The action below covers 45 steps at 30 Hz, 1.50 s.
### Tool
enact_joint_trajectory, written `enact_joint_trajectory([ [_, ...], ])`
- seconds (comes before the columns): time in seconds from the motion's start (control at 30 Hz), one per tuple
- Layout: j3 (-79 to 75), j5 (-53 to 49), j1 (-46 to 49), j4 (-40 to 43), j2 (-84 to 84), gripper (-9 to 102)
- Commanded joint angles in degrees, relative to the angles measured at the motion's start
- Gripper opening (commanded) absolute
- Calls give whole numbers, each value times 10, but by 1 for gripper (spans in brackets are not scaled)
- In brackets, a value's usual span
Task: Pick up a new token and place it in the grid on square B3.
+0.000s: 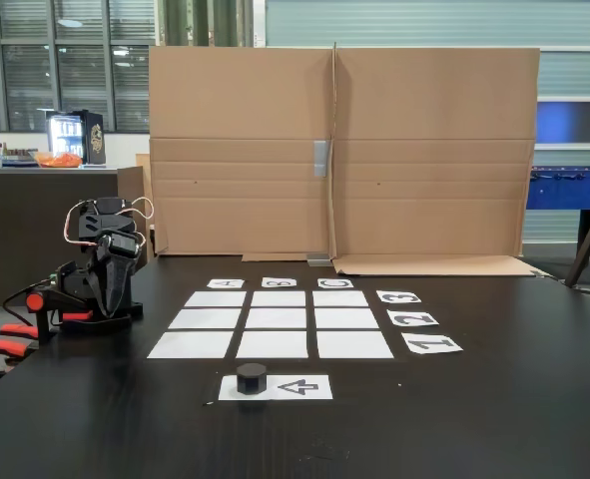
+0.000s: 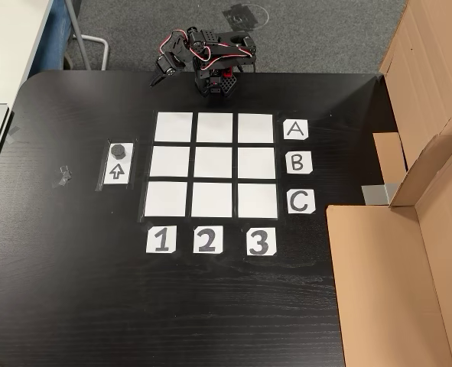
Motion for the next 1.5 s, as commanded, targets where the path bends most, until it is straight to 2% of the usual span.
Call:
enact_joint_trajectory([
  [0.0,-7,-9,-20,7,-2,-1],
  [1.13,-38,-1,-14,21,-2,-1],
  [1.33,-181,47,-54,98,-14,-1],
  [1.47,-287,63,-80,98,-137,0],
])
